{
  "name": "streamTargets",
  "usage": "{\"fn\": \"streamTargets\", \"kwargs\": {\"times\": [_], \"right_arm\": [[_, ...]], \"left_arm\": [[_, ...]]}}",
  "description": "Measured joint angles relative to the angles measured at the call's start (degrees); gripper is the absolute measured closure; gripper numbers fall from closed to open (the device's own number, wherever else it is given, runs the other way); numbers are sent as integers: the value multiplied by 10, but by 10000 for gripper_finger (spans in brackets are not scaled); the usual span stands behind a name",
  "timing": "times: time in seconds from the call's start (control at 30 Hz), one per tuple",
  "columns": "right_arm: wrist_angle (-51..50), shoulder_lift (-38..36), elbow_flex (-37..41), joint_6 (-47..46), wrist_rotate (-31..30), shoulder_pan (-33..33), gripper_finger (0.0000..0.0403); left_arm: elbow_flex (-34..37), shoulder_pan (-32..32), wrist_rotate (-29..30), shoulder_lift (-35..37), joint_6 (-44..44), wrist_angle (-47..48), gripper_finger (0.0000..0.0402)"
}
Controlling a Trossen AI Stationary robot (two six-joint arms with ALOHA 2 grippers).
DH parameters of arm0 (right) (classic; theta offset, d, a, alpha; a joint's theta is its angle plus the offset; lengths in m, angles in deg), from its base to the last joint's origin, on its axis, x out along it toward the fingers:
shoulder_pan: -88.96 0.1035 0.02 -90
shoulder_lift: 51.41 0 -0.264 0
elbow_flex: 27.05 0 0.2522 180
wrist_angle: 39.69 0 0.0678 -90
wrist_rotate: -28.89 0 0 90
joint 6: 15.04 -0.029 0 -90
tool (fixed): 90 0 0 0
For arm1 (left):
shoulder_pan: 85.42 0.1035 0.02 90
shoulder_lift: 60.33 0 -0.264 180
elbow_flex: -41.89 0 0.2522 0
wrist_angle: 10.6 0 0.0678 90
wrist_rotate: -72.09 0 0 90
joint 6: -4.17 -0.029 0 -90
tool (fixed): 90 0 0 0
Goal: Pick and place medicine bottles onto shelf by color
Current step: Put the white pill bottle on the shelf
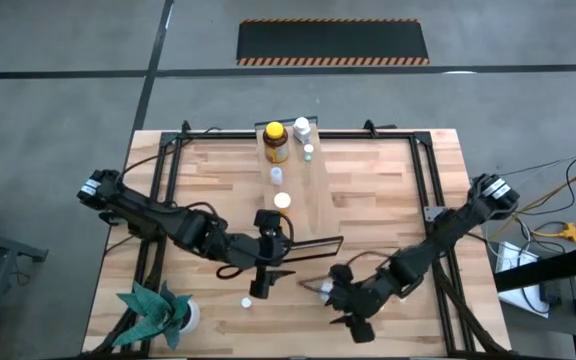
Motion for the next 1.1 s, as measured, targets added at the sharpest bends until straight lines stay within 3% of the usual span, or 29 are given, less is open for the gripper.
{"fn": "streamTargets", "kwargs": {"times": [0.17,0.33,0.47,0.6,0.77,0.93,1.1], "right_arm": [[8,29,-33,29,-34,16,202],[-1,33,-21,55,-199,61,202],[-4,32,0,-7,-314,84,202],[-17,42,2,-89,-322,81,197],[-49,62,2,-140,-321,79,152],[-62,81,4,-158,-331,78,102],[-63,106,7,-165,-346,74,82]], "left_arm": [[0,-1,3,13,0,1,139],[0,-6,3,20,1,3,139],[0,-10,3,29,1,4,139],[0,-11,3,30,0,7,139],[0,-10,3,32,0,6,139],[0,-10,3,32,-2,6,139],[0,-10,3,33,-4,6,139]]}}
